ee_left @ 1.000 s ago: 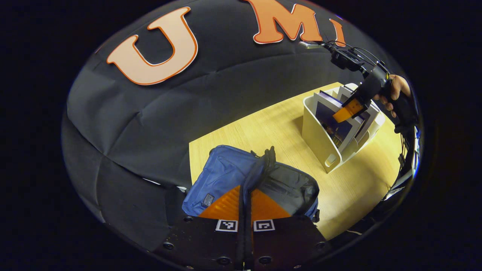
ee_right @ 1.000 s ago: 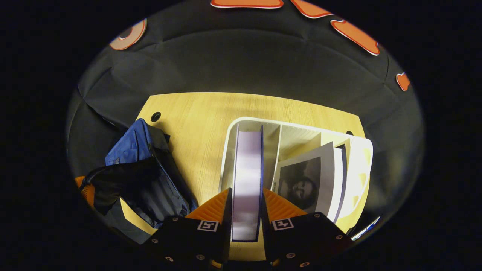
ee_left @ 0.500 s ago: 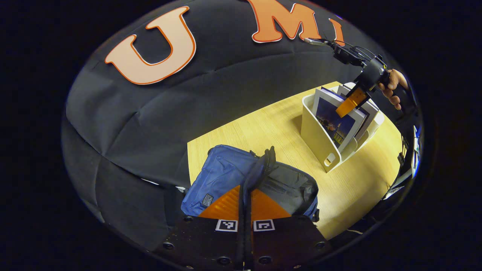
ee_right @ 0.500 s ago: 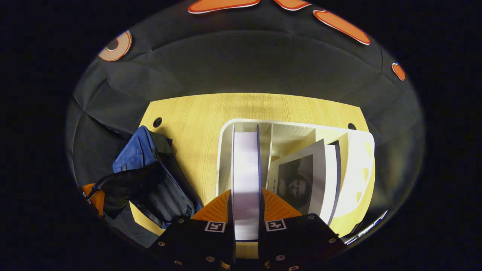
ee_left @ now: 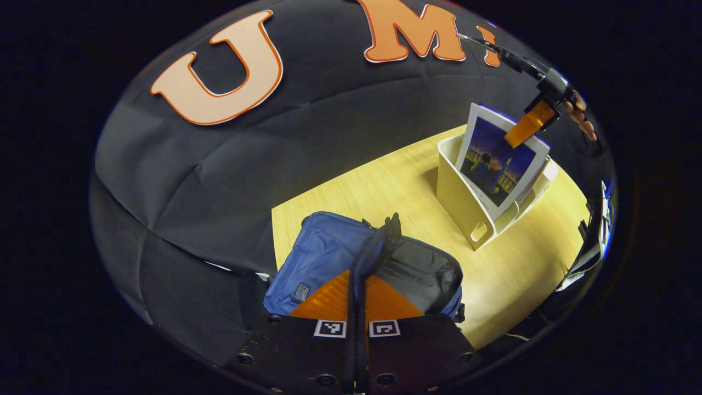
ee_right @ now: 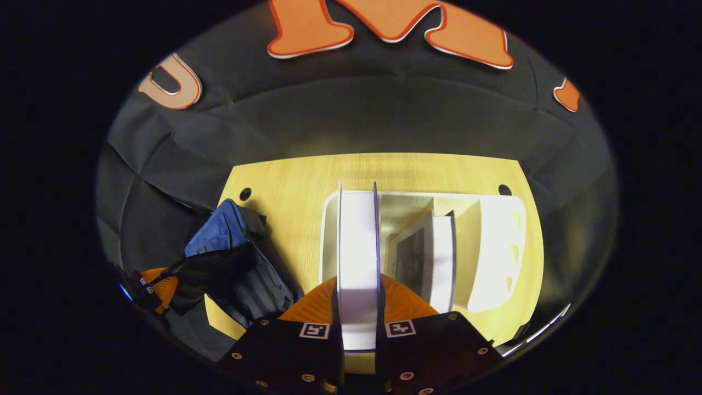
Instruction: Open the schoolbag, grab two books from the bookshelf and put them into the schoolbag.
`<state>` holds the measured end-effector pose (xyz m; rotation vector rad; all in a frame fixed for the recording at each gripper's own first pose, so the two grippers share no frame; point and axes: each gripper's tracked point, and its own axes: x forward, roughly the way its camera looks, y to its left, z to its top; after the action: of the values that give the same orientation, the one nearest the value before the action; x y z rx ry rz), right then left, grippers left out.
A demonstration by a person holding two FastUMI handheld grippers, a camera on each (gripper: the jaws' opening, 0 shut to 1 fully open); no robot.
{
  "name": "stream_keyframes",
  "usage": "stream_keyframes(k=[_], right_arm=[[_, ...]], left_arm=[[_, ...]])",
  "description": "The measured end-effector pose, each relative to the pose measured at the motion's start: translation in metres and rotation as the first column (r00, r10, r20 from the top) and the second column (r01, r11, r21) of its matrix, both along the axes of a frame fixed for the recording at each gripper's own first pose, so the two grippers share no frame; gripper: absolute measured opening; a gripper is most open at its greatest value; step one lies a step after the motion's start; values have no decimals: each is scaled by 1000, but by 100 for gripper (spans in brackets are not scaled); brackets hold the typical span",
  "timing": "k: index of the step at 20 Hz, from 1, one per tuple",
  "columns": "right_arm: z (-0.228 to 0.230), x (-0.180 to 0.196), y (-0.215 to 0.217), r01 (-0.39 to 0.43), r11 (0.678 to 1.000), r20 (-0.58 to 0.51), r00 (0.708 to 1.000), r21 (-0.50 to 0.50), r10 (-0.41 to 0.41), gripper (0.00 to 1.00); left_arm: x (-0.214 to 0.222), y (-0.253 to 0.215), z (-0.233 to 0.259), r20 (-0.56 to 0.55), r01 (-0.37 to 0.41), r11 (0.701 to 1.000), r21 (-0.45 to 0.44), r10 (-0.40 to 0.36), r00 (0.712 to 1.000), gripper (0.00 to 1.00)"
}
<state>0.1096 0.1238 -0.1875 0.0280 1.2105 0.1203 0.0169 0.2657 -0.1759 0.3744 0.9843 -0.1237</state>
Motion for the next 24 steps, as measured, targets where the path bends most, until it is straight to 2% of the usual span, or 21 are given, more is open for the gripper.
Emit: stream_keyframes(k=[8, 15, 20, 24], right_arm=[[70, -7, -19, 30, 995, 100, 994, 99, -40, 22], [102, -17, -11, 40, 973, 169, 982, 226, -80, 22], [102, -33, 12, 54, 936, 151, 982, 349, -113, 22], [80, -50, 40, 64, 885, 102, 987, 462, -125, 22]], left_arm=[[7, 6, 10, -22, 8, 1000, 13, -8, 1000, 1], [24, 7, 18, -60, 5, 1000, -5, -5, 998, 1], [30, 4, 23, -83, 3, 1000, -13, -4, 997, 1], [33, -3, 22, -103, 18, 1000, -15, -20, 994, 1]])
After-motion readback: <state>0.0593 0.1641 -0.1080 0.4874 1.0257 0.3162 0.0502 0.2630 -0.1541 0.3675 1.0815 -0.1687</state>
